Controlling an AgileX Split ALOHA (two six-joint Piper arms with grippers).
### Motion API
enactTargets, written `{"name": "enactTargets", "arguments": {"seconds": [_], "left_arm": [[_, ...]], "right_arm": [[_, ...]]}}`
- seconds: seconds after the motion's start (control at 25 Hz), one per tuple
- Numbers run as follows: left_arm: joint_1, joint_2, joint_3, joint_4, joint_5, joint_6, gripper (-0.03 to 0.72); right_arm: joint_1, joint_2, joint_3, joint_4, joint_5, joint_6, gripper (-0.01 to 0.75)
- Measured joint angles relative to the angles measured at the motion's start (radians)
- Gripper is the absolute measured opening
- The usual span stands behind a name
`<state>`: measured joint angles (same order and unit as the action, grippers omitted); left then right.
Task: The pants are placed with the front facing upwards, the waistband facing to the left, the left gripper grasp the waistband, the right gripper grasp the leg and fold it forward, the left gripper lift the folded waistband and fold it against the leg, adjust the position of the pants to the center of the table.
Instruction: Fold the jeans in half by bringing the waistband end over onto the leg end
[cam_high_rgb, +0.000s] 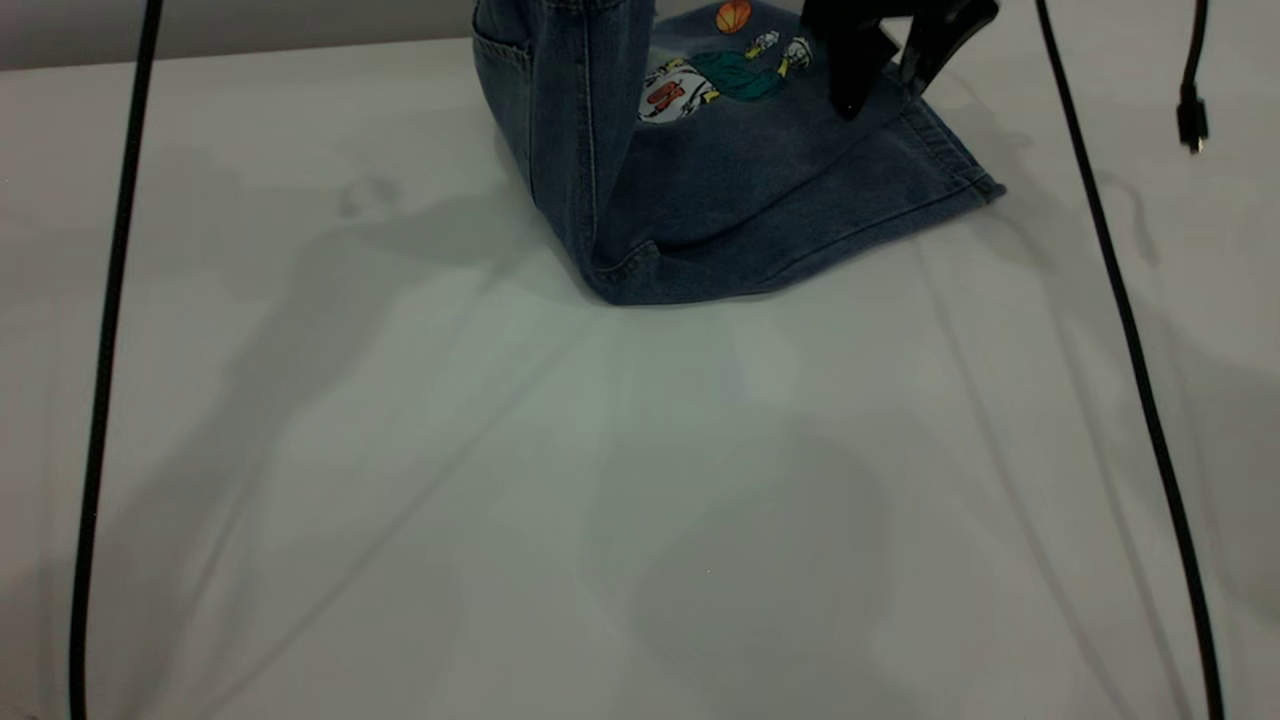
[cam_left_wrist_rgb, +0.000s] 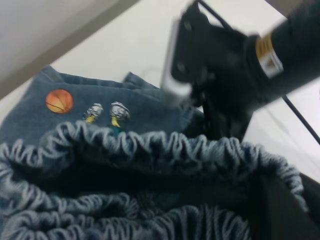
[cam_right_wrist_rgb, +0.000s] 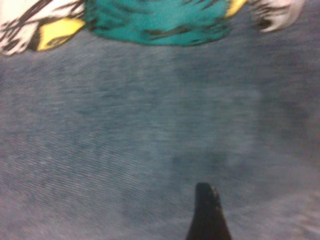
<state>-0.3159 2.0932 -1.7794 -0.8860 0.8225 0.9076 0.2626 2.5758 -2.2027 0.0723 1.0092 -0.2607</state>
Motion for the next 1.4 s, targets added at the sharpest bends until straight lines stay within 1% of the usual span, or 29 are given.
{"name": "enactTargets", "arguments": {"seconds": [0.16,0.32,0.52,0.68,0.84,0.92,1.04,1.12,1.24,1.4], "left_arm": [[-0.008,0.001,0.0,-0.001,-0.003,0.0,0.06],[-0.045,0.014,0.0,-0.005,-0.022,0.0,0.06],[-0.103,0.071,0.0,-0.011,-0.089,0.001,0.06],[-0.152,0.126,0.0,-0.015,-0.198,0.008,0.06],[-0.2,0.177,0.0,-0.044,-0.344,0.06,0.06],[-0.228,0.209,0.0,-0.086,-0.433,0.106,0.06],[-0.262,0.258,-0.023,-0.161,-0.547,0.196,0.06],[-0.277,0.289,-0.049,-0.212,-0.601,0.262,0.06],[-0.285,0.334,-0.086,-0.3,-0.641,0.365,0.06],[-0.286,0.356,-0.089,-0.397,-0.631,0.484,0.071]], "right_arm": [[-0.038,0.0,-0.088,-0.035,0.041,0.0,0.427],[-0.092,0.0,-0.16,-0.063,0.067,0.01,0.427],[-0.192,0.0,-0.221,-0.079,0.117,0.044,0.427],[-0.27,0.0,-0.257,-0.079,0.153,0.055,0.427],[-0.328,-0.002,-0.289,-0.08,0.176,0.069,0.427],[-0.343,-0.005,-0.29,-0.072,0.178,0.07,0.427],[-0.344,-0.005,-0.29,-0.072,0.183,0.07,0.427],[-0.342,-0.005,-0.29,-0.072,0.183,0.07,0.427],[-0.342,-0.005,-0.29,-0.072,0.195,0.07,0.427],[-0.342,-0.005,-0.29,-0.072,0.212,0.07,0.427]]}}
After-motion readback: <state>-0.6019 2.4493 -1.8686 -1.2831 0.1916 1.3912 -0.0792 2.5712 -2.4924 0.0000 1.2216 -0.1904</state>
